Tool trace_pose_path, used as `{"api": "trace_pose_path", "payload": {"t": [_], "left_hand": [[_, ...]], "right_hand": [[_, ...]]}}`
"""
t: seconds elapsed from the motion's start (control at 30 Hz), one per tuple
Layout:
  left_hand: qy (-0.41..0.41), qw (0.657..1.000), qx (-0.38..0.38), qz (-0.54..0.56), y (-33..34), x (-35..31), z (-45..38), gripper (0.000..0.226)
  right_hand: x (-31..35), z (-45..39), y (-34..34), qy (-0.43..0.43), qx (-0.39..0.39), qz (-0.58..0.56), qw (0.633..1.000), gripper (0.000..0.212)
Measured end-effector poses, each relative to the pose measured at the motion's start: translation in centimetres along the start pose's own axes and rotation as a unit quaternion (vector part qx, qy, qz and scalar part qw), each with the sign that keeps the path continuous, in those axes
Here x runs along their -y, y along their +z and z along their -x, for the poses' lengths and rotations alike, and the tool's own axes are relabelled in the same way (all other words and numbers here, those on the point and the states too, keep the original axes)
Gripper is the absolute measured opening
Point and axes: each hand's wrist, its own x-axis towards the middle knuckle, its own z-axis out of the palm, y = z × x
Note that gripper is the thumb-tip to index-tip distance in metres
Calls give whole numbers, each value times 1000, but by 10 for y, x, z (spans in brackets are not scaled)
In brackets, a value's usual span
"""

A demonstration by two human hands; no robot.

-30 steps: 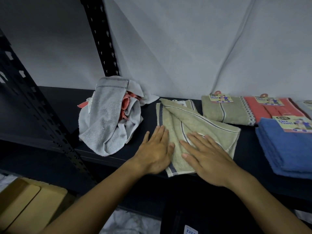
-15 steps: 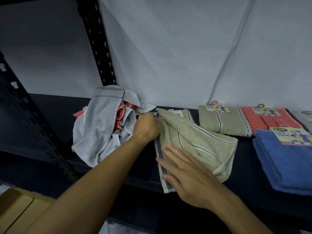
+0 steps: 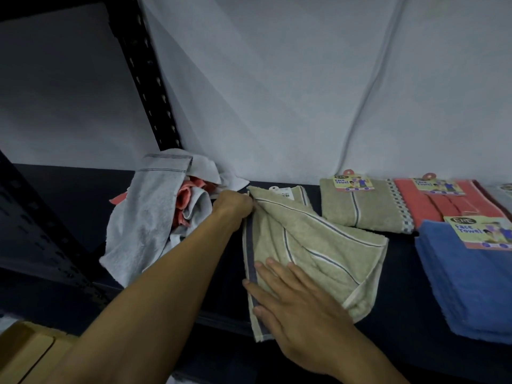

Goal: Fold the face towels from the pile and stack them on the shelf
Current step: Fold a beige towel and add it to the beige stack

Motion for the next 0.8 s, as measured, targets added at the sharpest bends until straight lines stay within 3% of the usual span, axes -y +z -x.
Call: {"api": "trace_pose_path", "payload": {"t": [0.13,0.3,0.43,0.8], "left_hand": [[20,991,-75,-112,2,11,-3,44],[42,982,-86,-162,-2,14,0,48],[68,979,-74,-175,-5,13,-3,34],[73,988,-68,-117,-9,10,3,28]], "right_hand": [[-1,0,1,-5,-6,-4,1000,48],[0,0,-1,2,-5,9,1000,47],[1,0,1,8,-2,14,1000,48],[2,0,-1,10,0,14,1000,48]]}}
